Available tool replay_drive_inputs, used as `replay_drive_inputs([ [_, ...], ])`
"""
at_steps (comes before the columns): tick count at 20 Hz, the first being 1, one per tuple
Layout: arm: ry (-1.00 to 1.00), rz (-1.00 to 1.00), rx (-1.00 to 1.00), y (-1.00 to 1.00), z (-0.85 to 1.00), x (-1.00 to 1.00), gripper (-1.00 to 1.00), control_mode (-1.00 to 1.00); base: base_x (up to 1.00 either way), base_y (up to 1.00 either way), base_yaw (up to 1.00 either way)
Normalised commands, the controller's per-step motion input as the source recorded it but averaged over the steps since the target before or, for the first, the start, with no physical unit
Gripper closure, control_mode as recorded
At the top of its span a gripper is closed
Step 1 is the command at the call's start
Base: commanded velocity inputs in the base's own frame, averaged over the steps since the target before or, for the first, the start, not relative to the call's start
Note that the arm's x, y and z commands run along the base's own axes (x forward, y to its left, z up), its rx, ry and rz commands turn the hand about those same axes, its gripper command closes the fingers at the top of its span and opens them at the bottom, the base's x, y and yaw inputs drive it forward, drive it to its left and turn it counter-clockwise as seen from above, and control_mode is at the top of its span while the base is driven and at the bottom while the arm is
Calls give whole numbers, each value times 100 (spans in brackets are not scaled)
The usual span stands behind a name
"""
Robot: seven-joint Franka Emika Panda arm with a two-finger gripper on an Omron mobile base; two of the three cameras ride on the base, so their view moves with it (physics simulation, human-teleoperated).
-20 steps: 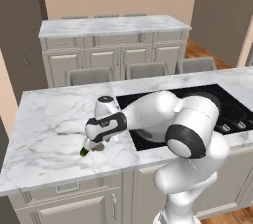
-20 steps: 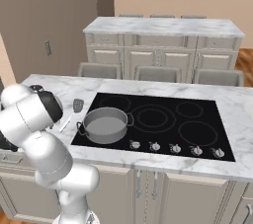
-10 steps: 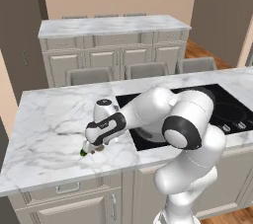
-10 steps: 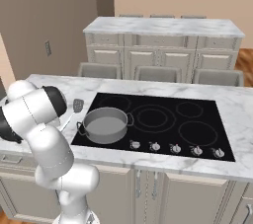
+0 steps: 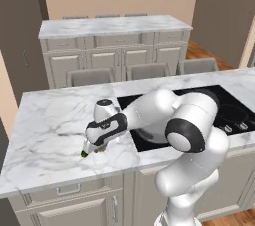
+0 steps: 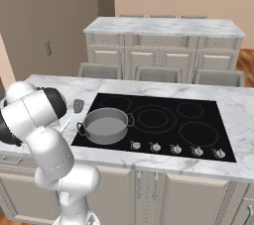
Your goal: Put the cucumber and garlic in the pot. Retrieve the spatula and lightly stir the vegetables in the pot.
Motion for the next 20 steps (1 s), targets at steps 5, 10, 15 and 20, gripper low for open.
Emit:
replay_drive_inputs([
  [5, -2, 0, 0, -13, 94, -35, 100, -100, 0, 0, 0],
  [10, -6, -12, 0, -51, 98, -38, 100, -100, 0, 0, 0],
  [15, -3, -37, 3, -94, 48, -13, 100, -100, 0, 0, 0],
  [20, 5, -58, 7, -100, 14, 8, 100, -100, 0, 0, 0],
])
